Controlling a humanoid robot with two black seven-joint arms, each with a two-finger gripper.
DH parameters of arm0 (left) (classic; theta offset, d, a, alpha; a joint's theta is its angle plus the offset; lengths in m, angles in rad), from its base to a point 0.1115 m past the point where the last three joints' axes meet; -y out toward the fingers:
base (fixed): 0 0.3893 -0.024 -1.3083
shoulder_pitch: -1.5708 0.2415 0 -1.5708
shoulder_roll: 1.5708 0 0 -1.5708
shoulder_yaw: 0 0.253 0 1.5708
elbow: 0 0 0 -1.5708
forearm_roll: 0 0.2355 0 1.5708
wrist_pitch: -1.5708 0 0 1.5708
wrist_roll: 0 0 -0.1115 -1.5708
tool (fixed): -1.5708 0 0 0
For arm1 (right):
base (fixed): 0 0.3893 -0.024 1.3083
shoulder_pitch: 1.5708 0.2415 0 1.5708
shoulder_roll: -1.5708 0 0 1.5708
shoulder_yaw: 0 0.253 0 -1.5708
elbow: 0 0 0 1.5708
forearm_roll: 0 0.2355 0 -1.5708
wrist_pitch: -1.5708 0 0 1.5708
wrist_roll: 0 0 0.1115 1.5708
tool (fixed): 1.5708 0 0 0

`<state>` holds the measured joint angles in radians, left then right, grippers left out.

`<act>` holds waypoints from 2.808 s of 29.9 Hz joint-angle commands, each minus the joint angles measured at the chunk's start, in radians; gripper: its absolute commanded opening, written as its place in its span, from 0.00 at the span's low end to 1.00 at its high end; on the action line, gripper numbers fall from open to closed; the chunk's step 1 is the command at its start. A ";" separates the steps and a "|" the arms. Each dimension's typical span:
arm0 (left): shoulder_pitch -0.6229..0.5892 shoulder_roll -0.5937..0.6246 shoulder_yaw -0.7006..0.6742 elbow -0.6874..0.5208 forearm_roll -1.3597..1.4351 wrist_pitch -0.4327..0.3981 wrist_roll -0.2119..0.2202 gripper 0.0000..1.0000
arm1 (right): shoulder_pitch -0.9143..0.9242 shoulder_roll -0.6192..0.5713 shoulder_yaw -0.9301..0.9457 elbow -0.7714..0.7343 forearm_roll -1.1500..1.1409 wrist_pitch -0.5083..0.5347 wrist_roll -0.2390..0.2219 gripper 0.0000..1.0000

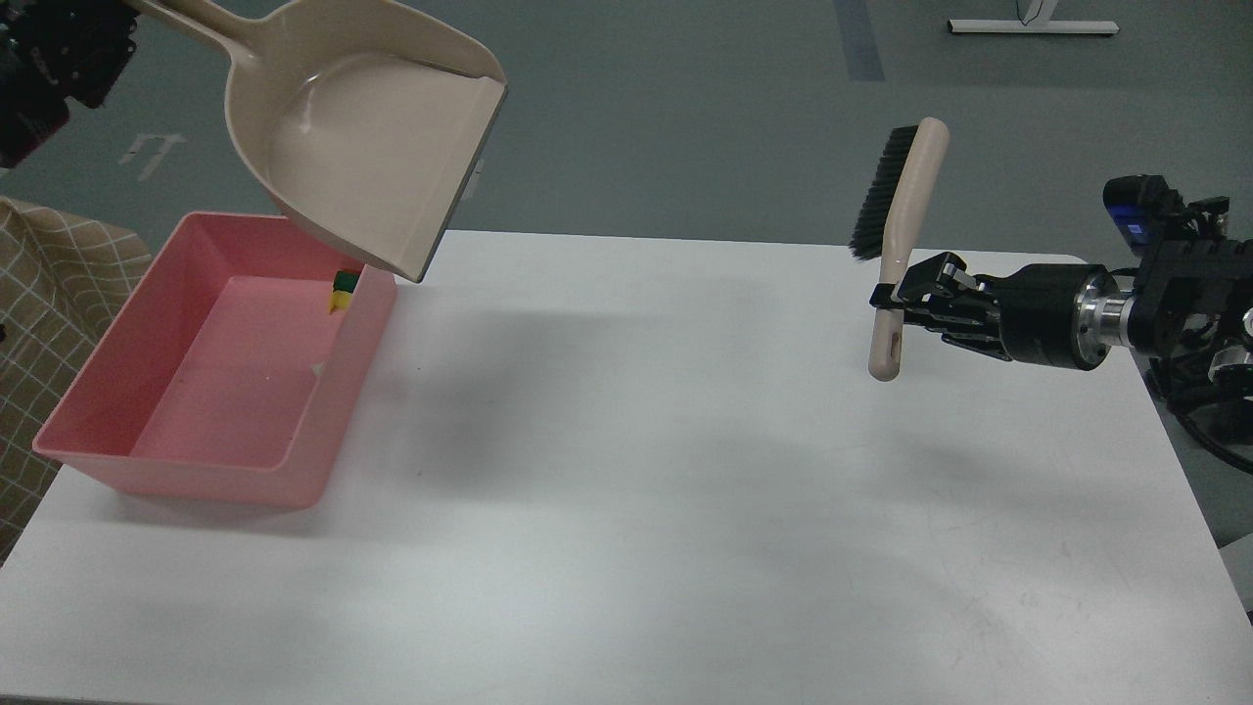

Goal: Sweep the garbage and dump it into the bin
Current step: 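Tilt the dustpan to pour the sponge and stick into the bin, then lower the empty dustpan back onto the table with the left gripper, then lower the brush onto the table with the right gripper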

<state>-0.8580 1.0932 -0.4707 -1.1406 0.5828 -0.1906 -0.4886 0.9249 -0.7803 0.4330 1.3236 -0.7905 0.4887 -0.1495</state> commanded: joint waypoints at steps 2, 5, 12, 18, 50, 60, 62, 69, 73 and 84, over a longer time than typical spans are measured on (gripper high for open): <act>0.036 -0.070 0.003 -0.034 0.000 0.060 0.000 0.00 | 0.002 0.009 0.001 0.002 0.001 0.000 -0.002 0.00; 0.062 -0.128 0.004 -0.039 0.002 0.088 0.000 0.00 | 0.002 0.009 0.000 0.000 0.001 0.000 -0.004 0.00; 0.103 -0.261 0.026 -0.037 0.015 0.125 0.000 0.00 | 0.000 0.009 0.000 0.000 -0.001 0.000 -0.004 0.00; 0.108 -0.325 0.064 -0.037 0.017 0.166 0.000 0.00 | -0.001 0.009 0.000 -0.001 -0.001 0.000 -0.004 0.00; 0.111 -0.595 0.305 0.019 0.015 0.505 0.000 0.00 | -0.017 0.016 -0.005 -0.003 -0.006 0.000 -0.004 0.00; 0.151 -0.638 0.310 0.070 0.015 0.557 0.000 0.00 | -0.021 0.024 -0.008 -0.003 -0.009 0.000 -0.004 0.00; 0.154 -0.639 0.310 0.078 0.015 0.557 0.000 0.00 | -0.026 0.023 -0.008 -0.003 -0.010 0.000 -0.007 0.00; 0.152 -0.662 0.330 0.116 0.015 0.560 0.002 0.00 | -0.061 0.018 -0.023 0.000 -0.035 0.000 -0.012 0.00; 0.152 -0.670 0.330 0.125 0.015 0.562 0.004 0.00 | -0.086 0.013 -0.031 -0.001 -0.084 0.000 -0.012 0.00; 0.163 -0.711 0.328 0.156 0.008 0.563 0.010 0.00 | -0.094 0.009 -0.108 -0.014 -0.136 0.000 -0.015 0.00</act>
<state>-0.6991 0.3851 -0.1423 -0.9914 0.5925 0.3726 -0.4786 0.8234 -0.7709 0.3568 1.3166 -0.9232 0.4887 -0.1628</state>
